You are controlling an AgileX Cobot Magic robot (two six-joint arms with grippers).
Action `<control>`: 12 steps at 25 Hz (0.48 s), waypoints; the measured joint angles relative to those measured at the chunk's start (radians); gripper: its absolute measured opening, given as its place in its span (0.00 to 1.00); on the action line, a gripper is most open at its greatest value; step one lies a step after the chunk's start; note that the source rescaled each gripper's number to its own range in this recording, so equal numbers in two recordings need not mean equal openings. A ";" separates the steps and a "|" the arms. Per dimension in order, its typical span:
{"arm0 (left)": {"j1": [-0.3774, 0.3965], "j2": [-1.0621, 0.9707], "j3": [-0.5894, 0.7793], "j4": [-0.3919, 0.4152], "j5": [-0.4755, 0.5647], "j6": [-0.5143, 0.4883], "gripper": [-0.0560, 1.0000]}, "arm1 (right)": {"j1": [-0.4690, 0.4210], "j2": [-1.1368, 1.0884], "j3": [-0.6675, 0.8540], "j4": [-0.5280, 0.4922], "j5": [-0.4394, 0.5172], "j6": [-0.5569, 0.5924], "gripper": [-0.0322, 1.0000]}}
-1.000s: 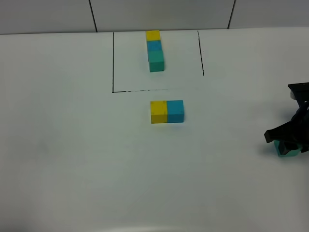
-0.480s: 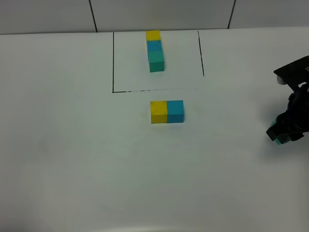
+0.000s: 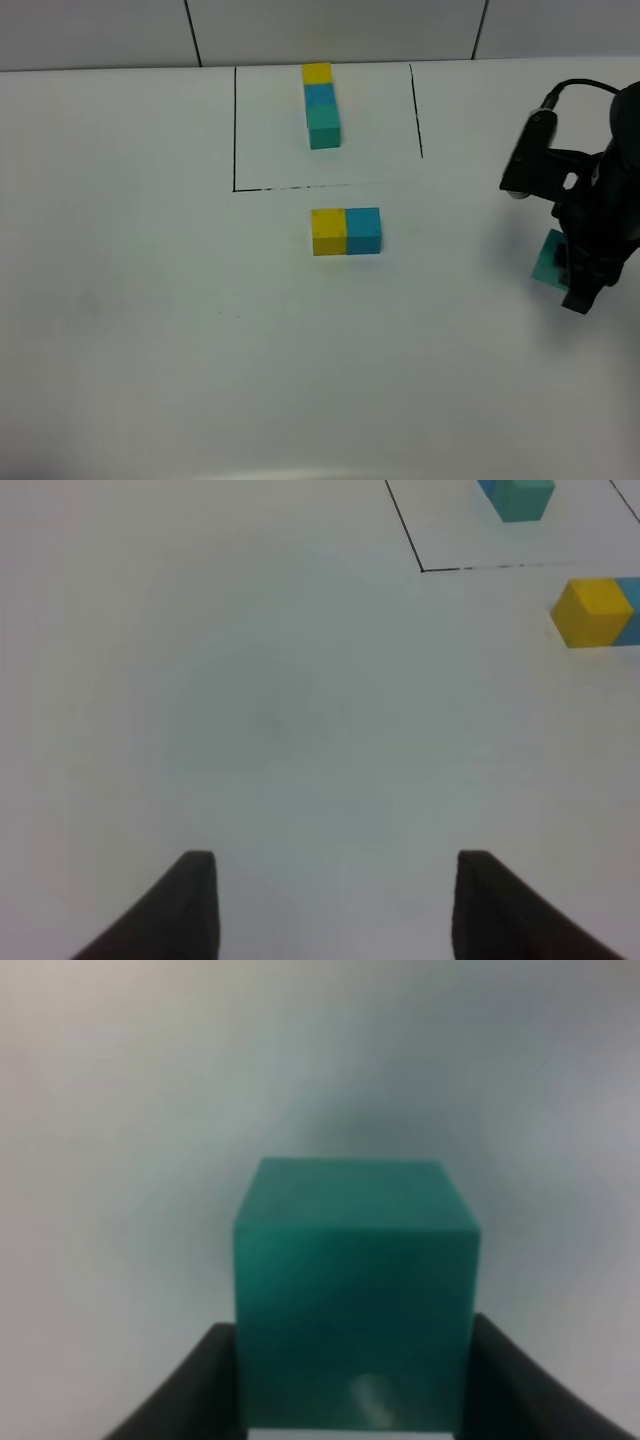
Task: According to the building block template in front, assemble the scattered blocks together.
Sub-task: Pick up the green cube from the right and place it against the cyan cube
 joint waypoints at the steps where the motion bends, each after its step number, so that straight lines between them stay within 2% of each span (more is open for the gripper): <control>1: 0.000 0.000 0.000 0.000 0.000 0.000 0.19 | 0.021 0.000 -0.006 -0.020 -0.001 -0.019 0.05; 7: 0.000 0.000 0.000 0.000 0.000 0.000 0.19 | 0.123 0.033 -0.079 -0.085 0.001 -0.106 0.05; 12: 0.000 0.000 0.000 0.000 0.000 0.000 0.19 | 0.184 0.147 -0.196 -0.098 0.058 -0.174 0.05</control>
